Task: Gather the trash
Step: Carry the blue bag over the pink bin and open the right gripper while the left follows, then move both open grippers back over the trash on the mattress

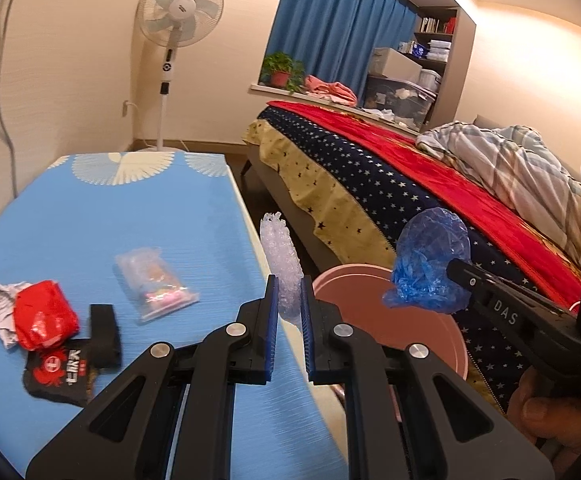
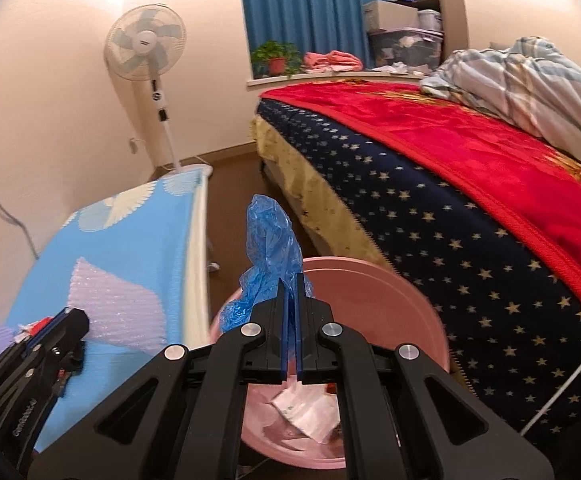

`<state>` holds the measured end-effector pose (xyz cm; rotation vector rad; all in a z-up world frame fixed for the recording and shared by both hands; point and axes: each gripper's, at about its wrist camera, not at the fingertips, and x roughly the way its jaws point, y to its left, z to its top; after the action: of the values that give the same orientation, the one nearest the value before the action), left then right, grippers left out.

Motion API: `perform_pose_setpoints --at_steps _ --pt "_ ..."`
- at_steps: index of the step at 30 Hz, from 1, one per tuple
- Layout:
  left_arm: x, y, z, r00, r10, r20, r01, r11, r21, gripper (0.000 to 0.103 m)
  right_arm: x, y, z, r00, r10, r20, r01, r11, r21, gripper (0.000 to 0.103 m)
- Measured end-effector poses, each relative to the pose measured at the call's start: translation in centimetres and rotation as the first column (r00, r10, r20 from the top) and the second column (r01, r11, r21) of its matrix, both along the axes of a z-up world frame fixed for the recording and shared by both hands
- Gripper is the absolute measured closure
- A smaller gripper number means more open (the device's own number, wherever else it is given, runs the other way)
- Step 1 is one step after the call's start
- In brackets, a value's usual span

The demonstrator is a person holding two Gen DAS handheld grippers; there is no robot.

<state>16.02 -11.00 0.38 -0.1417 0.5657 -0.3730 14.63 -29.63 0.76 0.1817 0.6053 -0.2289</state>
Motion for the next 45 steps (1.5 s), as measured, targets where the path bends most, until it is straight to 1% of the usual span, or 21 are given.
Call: perform_pose_setpoints --at_steps 6,11,17,18,19,20,21,22,24,27,34,45 --pt "0.6 -2.0 -0.4 0.999 -0.037 -0.012 0.037 0.999 -0.008 0.092 0.0 -1.3 -0.2 0.998 -0.064 -0.022 0.063 0.996 -0.058 0.101" --pt "1.1 -3.8 -1.0 0.998 -0.067 -0.022 0.067 0.998 -0.008 0.092 -0.1 -2.7 -0.5 0.993 -0.108 -0.04 0.106 0.993 -0.061 0.101" --pt "1.4 -5.1 -1.7 0.994 -0.097 -0.042 0.097 0.995 -0.014 0.092 -0.1 -3.4 -0.7 0.989 -0.136 -0.051 0.132 0.989 -0.067 0.1" --pt "1.6 -5.2 -1.8 0.993 -0.106 -0.052 0.105 0.994 -0.019 0.091 -0.1 -3.4 -0.8 0.989 -0.14 -0.053 0.136 0.988 -0.068 0.097" --pt "1.7 -5.3 -2.1 0.992 -0.111 -0.067 0.11 0.994 -0.019 0.089 0.0 -3.4 -0.9 0.987 -0.15 -0.058 0.146 0.987 -0.072 0.094" --pt "1.8 -5.3 -2.3 0.991 -0.109 -0.075 0.108 0.994 -0.017 0.081 0.0 -3.5 -1.0 0.986 -0.156 -0.061 0.152 0.986 -0.07 0.091" --pt "1.9 -5.2 -2.5 0.991 -0.106 -0.082 0.105 0.994 -0.018 0.074 0.0 -3.7 -1.1 0.984 -0.167 -0.063 0.163 0.984 -0.066 0.081" --pt "2.0 -5.0 -2.6 0.991 -0.102 -0.091 0.1 0.995 -0.029 0.074 0.0 -3.7 -1.1 0.983 -0.175 -0.062 0.171 0.983 -0.065 0.07" --pt "2.2 -4.5 -2.8 0.99 -0.095 -0.103 0.091 0.995 -0.045 0.074 0.0 -3.6 -1.1 0.982 -0.182 -0.057 0.178 0.982 -0.067 0.067" --pt "2.0 -4.1 -2.7 0.991 -0.09 -0.1 0.085 0.995 -0.05 0.074 -0.1 -3.4 -1.1 0.983 -0.175 -0.052 0.172 0.983 -0.068 0.067" --pt "1.5 -3.4 -2.2 0.994 -0.075 -0.082 0.073 0.997 -0.035 0.074 -0.5 -2.6 -0.7 0.99 -0.141 -0.029 0.139 0.988 -0.066 0.067" --pt "0.1 0.5 -1.0 0.999 0.003 -0.052 -0.004 1.0 -0.026 0.074 -1.2 0.2 0.0 0.998 -0.066 -0.006 0.065 0.996 -0.067 0.067"
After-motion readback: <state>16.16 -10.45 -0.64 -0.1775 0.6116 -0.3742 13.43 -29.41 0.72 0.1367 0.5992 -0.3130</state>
